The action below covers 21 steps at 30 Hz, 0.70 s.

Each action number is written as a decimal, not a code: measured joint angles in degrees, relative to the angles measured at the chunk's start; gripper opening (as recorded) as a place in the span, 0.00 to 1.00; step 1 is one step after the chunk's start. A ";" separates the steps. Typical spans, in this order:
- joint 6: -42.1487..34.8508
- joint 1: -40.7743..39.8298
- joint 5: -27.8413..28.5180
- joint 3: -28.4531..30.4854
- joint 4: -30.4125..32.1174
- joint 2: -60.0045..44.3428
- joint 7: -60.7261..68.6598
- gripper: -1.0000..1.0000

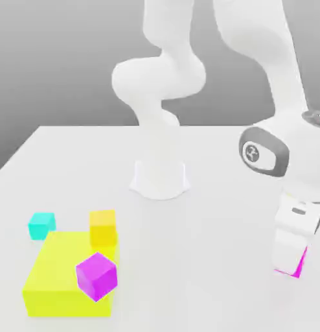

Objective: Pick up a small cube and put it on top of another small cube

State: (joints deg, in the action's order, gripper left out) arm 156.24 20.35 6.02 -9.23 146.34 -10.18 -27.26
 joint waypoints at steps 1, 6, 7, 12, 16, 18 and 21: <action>-1.12 -1.25 -0.44 1.24 0.92 2.11 -0.21 0.00; -6.57 -11.71 -1.05 7.31 5.71 12.57 -2.63 0.00; -7.65 -13.10 -1.05 8.13 6.67 14.65 -3.21 0.00; -13.08 -20.54 -0.49 13.63 11.49 24.97 -6.51 0.00; -17.35 -27.93 0.19 17.81 15.34 33.13 -9.32 0.00; -17.24 -30.50 0.29 19.23 16.95 34.61 -10.16 0.00; -11.22 -30.99 0.04 20.06 18.50 30.13 -10.11 0.00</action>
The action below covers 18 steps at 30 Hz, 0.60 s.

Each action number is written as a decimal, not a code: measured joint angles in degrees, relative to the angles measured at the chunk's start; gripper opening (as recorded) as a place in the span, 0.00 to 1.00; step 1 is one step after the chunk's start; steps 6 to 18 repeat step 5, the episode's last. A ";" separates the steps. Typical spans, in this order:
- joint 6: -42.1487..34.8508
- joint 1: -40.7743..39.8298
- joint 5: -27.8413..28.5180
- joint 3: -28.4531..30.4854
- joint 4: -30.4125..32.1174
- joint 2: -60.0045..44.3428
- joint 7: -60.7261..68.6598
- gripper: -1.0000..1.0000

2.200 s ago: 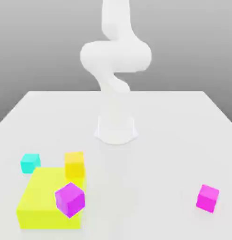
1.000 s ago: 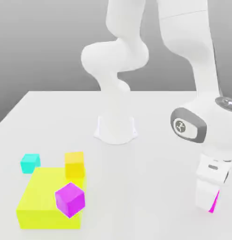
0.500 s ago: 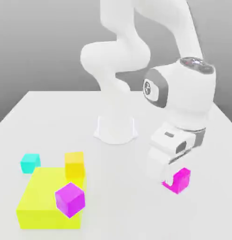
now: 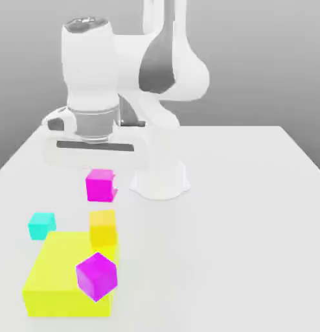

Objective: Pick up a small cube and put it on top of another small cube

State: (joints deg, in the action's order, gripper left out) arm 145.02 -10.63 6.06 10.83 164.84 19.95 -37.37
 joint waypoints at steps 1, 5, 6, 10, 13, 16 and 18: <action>2.37 0.11 -0.03 0.27 0.46 -1.91 0.05 0.00; 6.03 0.16 -0.18 0.49 1.16 -4.88 0.20 1.00; 6.03 0.16 -0.18 0.49 1.16 -4.88 0.20 1.00; 6.03 0.16 -0.18 0.49 1.16 -4.88 0.20 1.00; 6.03 0.16 -0.18 0.49 1.16 -4.88 0.20 1.00; 6.03 0.16 -0.18 0.49 1.16 -4.88 0.20 1.00; 6.03 0.16 -0.18 0.49 1.16 -4.88 0.20 1.00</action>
